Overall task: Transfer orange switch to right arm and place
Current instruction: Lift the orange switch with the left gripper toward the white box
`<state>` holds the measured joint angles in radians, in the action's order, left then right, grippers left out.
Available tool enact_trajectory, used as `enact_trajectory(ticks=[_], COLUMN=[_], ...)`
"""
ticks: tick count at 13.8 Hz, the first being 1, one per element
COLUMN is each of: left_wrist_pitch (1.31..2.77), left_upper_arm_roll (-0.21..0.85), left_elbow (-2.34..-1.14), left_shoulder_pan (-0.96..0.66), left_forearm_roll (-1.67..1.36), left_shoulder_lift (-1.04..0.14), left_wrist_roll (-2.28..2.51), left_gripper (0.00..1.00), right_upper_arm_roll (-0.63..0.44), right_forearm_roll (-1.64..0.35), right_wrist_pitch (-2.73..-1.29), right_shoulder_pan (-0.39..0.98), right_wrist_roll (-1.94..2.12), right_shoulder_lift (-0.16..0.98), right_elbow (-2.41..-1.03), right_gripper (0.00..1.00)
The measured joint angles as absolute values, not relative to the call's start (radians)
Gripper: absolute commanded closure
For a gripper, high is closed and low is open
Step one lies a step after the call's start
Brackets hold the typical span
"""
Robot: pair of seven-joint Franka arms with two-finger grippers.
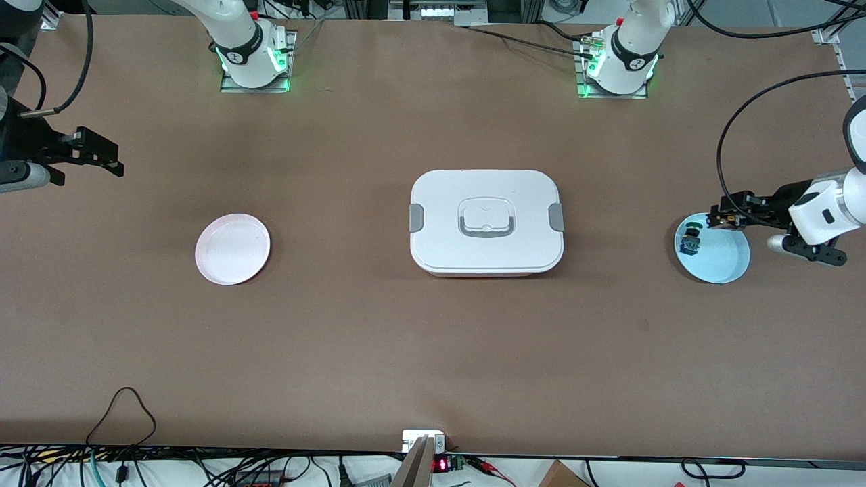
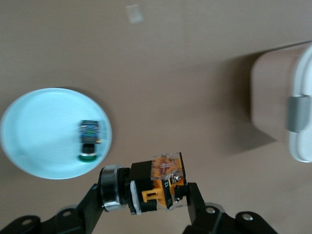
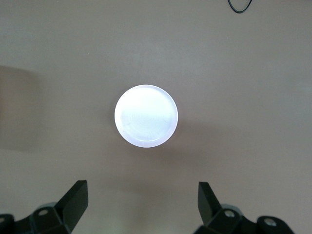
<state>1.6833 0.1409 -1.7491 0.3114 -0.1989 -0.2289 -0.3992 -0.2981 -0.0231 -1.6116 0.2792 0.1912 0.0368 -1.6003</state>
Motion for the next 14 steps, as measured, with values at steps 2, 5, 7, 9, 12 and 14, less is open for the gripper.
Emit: enact_trajectory(ticks=[2, 5, 7, 9, 12, 14], left_wrist_pitch=[1.666, 1.663, 1.654, 1.609, 1.584, 1.551], left_upper_arm_roll=[0.156, 0.173, 0.177, 0.181, 0.186, 0.186], left_elbow=[-1.745, -1.744, -1.733, -1.712, -1.7, -1.7], left_shoulder_pan=[0.302, 0.294, 0.289, 0.278, 0.27, 0.265], left_forearm_roll=[-0.249, -0.396, -0.473, -0.573, -0.725, -0.849], left_shoulder_lift=[-0.227, -0.226, -0.223, -0.213, -0.193, -0.19], left_wrist_roll=[-0.474, -0.609, -0.701, -0.771, -0.931, -1.051], left_gripper=[1.0, 1.0, 1.0, 1.0, 1.0, 1.0], right_upper_arm_roll=[-0.298, -0.298, -0.298, -0.298, -0.298, -0.298], right_forearm_roll=[-0.023, -0.023, -0.023, -0.023, -0.023, -0.023], right_wrist_pitch=[-1.612, -1.612, -1.612, -1.612, -1.612, -1.612], right_shoulder_pan=[0.279, 0.279, 0.279, 0.279, 0.279, 0.279], right_wrist_roll=[0.191, 0.191, 0.191, 0.191, 0.191, 0.191], right_shoulder_lift=[0.037, 0.037, 0.037, 0.037, 0.037, 0.037], right_elbow=[-1.6, -1.6, -1.6, -1.6, -1.6, -1.6], right_gripper=[0.0, 0.0, 0.0, 0.0, 0.0, 0.0])
